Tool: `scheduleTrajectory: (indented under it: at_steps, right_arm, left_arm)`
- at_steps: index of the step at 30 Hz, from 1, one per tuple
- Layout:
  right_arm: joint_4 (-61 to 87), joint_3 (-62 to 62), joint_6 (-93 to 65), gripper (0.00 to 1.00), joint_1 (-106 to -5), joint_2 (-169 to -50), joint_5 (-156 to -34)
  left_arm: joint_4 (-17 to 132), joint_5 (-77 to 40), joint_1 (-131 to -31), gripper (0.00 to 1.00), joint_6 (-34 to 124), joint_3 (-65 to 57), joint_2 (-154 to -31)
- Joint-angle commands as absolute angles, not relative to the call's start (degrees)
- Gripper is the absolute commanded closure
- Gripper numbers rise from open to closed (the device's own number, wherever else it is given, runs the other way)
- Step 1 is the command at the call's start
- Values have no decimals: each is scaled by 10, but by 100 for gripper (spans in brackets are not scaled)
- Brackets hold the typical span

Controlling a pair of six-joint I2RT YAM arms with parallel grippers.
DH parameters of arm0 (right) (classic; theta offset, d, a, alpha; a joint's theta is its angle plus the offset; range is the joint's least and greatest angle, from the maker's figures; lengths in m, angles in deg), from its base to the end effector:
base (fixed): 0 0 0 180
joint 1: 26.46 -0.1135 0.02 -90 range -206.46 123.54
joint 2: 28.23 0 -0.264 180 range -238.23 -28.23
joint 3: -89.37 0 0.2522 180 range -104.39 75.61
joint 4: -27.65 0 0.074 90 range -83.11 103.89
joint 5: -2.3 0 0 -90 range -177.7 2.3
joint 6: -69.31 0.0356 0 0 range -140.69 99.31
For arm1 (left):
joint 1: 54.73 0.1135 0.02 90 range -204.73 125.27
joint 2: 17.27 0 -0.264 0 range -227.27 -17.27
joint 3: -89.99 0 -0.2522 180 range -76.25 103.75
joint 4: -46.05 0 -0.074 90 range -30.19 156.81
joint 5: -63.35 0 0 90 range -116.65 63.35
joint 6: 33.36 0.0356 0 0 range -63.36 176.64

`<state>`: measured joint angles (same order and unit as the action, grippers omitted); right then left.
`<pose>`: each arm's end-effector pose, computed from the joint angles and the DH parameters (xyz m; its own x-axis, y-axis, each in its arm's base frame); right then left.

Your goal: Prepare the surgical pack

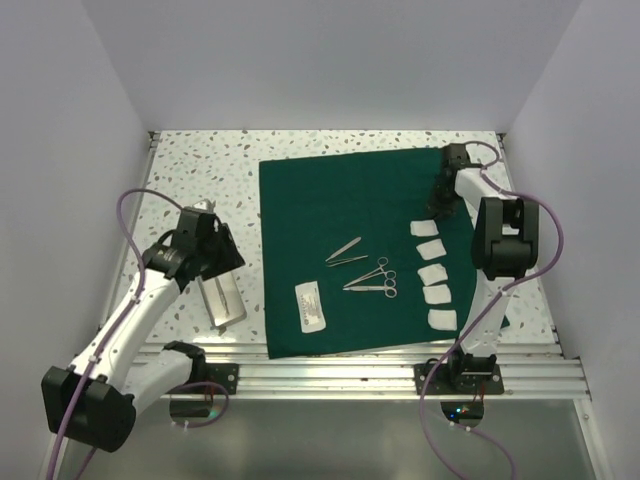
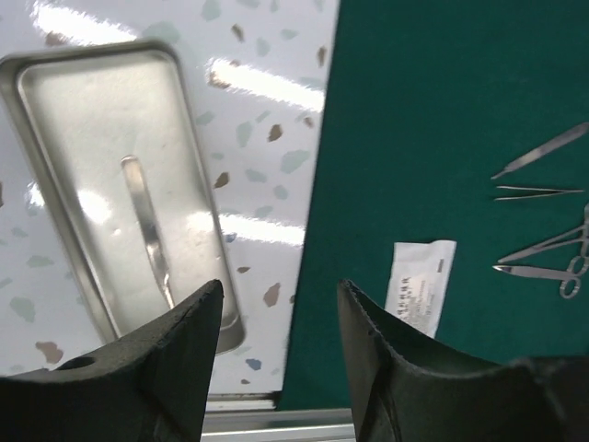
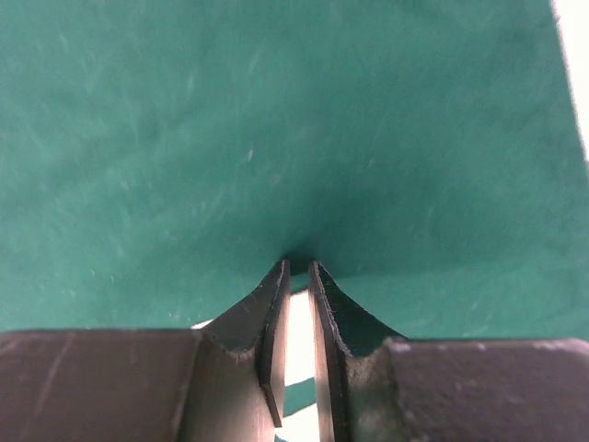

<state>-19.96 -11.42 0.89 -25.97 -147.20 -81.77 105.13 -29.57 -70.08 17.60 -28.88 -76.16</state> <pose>0.4323 -0.0074 0.1660 -0.8294 0.3729 -0.4160 0.3827 0.9217 0.0632 0.1890 -0.0500 0.2577 -0.7766 -0.4391 -0.4517 -0.3240 0.8933 -0.3114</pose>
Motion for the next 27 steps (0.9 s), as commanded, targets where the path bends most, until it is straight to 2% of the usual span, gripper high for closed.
scheduleTrajectory:
  at_steps: [1,6,22,27]
  right_arm:
    - [-193,-143,4,82,-242,-1500,-787]
    - [-208,-190,-1,80,-236,-1538,-763]
    - [-292,-454,-14,76,-234,-1701,-711]
    - [-279,-475,-27,70,-260,-1662,-702]
  left_arm:
    - [995,-239,-696,44,203,-276,-737]
    - [965,-191,-696,45,206,-298,-745]
    - [846,-91,-702,45,208,-305,-818]
    - [821,-83,-728,43,205,-290,-842]
